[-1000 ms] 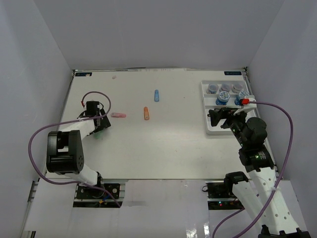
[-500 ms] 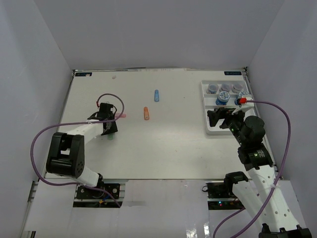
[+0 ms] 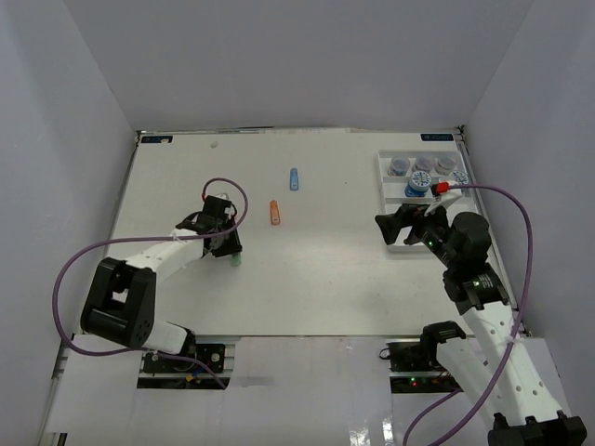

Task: Sort the stationery into containers
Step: Pick up the pen from the center of the board.

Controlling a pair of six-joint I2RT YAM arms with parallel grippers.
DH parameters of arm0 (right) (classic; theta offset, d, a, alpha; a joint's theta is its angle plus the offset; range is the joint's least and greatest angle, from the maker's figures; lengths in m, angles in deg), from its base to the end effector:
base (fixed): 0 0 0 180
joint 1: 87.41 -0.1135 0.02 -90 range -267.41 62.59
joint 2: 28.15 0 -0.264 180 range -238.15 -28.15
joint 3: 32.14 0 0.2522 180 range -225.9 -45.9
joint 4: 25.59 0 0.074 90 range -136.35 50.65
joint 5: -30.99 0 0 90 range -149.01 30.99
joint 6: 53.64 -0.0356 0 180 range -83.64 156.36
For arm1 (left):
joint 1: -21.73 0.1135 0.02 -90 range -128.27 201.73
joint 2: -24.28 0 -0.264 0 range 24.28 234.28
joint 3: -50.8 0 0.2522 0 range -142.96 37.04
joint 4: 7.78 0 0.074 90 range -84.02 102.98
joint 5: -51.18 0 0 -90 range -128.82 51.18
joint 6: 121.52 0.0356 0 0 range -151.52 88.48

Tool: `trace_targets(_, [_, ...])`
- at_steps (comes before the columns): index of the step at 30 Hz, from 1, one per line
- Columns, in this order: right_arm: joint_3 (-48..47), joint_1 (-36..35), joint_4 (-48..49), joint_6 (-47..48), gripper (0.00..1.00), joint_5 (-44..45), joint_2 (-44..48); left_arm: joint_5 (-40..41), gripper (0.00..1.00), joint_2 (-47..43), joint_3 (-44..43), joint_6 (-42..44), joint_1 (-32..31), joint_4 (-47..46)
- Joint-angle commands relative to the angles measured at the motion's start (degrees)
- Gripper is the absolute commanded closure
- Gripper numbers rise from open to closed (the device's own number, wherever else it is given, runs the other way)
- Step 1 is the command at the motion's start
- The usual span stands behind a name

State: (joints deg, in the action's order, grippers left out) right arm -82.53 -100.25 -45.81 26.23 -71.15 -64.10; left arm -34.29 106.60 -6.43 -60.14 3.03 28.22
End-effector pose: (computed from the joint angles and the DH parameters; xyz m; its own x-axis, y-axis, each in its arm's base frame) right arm 0.1531 0.0426 0.3204 -0.1708 0.1374 -0.9757 -0.3974 0.8965 0.1958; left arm 0.2529 -0.0826 0.1723 -0.8636 -0.2118 -0.4575 -0.1484 0.9741 -0.1709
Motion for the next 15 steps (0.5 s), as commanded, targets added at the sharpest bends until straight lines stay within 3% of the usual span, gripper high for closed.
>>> trace_targets(1, [-1.96, -1.31, -1.79, -1.12, 0.02, -6.40, -4.38, -6.71, 0.83, -5.58, -2.23, -2.40, -3.09, -1.58])
trace_targets(4, [-3.37, -3.24, -2.51, -3.22, 0.00, -7.11, -7.90, -9.19, 0.85, -6.73, -4.69, -1.79, -5.28, -3.51])
trace_targets(6, [-3.28, -5.69, -1.28, -5.50, 0.07, -6.93, -8.88, -11.56, 0.86, -7.79, -5.58, 0.84, -6.52, -6.31])
trace_targets(8, [-3.19, -7.63, 1.09, -7.18, 0.11, -6.76, -10.54, -13.84, 0.86, -8.14, -7.07, 4.96, -8.54, -8.17])
trace_targets(15, [-9.69, -19.74, 2.50, -11.93, 0.11, -1.75, -20.29, -16.83, 0.88, -8.32, -9.62, 25.07, -16.80, -15.20])
